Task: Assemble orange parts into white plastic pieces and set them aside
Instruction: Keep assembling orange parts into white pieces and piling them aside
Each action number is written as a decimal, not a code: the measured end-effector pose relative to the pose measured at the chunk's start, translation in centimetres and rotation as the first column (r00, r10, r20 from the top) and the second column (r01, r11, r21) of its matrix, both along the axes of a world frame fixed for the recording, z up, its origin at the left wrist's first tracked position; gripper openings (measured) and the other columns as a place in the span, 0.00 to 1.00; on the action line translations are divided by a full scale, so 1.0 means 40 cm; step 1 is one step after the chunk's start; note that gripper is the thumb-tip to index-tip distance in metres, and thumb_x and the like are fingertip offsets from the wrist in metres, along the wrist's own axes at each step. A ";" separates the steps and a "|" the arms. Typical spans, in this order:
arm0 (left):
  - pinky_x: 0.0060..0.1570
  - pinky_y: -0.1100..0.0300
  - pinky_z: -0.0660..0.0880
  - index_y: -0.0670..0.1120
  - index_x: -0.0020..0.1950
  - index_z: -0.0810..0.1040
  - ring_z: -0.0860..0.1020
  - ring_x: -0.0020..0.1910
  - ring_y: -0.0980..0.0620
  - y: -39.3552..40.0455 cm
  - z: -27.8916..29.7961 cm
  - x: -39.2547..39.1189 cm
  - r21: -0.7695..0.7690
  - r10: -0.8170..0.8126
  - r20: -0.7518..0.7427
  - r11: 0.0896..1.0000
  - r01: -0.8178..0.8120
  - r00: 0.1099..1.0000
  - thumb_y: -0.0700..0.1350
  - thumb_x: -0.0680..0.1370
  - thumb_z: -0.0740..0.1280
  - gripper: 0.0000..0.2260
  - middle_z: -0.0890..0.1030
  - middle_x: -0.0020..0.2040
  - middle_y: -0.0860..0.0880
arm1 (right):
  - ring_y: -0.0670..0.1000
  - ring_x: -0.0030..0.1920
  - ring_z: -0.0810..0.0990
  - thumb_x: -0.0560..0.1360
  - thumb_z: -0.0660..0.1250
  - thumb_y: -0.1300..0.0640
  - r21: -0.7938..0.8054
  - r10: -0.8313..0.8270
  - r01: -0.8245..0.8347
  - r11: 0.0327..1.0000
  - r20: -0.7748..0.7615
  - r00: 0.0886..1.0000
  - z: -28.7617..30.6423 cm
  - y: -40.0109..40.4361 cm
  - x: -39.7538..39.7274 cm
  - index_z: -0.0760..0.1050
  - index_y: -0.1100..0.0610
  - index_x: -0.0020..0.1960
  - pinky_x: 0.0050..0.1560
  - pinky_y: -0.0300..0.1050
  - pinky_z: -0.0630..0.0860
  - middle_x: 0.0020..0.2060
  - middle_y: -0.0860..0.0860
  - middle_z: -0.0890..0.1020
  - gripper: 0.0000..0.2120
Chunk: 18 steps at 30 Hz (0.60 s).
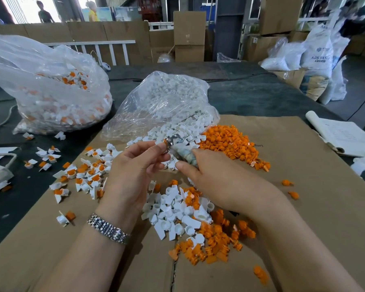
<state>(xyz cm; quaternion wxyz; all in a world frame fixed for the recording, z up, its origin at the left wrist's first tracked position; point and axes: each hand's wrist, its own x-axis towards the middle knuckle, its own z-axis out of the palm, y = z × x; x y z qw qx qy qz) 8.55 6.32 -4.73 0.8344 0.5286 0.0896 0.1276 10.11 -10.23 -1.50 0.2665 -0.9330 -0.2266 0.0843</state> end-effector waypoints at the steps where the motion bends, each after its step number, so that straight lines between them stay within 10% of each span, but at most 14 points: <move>1: 0.34 0.65 0.79 0.42 0.45 0.82 0.84 0.37 0.51 0.001 0.000 0.000 -0.008 0.008 -0.003 1.000 -0.008 1.000 0.34 0.75 0.73 0.04 0.85 0.39 0.45 | 0.48 0.34 0.74 0.82 0.56 0.40 0.013 -0.003 0.003 1.000 0.013 1.000 -0.010 0.005 0.001 0.70 0.50 0.46 0.31 0.44 0.68 0.38 0.49 0.77 0.16; 10: 0.40 0.64 0.81 0.40 0.47 0.85 0.86 0.41 0.49 0.001 -0.012 0.005 0.027 0.014 -0.033 1.000 -0.013 0.999 0.40 0.72 0.76 0.05 0.86 0.41 0.44 | 0.49 0.33 0.73 0.82 0.56 0.38 -0.043 -0.045 0.050 0.998 0.102 0.994 -0.019 0.007 0.010 0.73 0.53 0.46 0.31 0.46 0.68 0.37 0.51 0.77 0.20; 18: 0.43 0.62 0.82 0.43 0.51 0.87 0.85 0.41 0.49 0.016 -0.016 0.002 0.249 0.113 0.023 0.962 -0.115 0.993 0.44 0.79 0.73 0.05 0.87 0.43 0.43 | 0.54 0.38 0.83 0.79 0.55 0.32 0.122 -0.089 0.107 0.987 -0.148 0.985 0.021 -0.060 0.022 0.78 0.60 0.49 0.44 0.54 0.80 0.39 0.56 0.85 0.31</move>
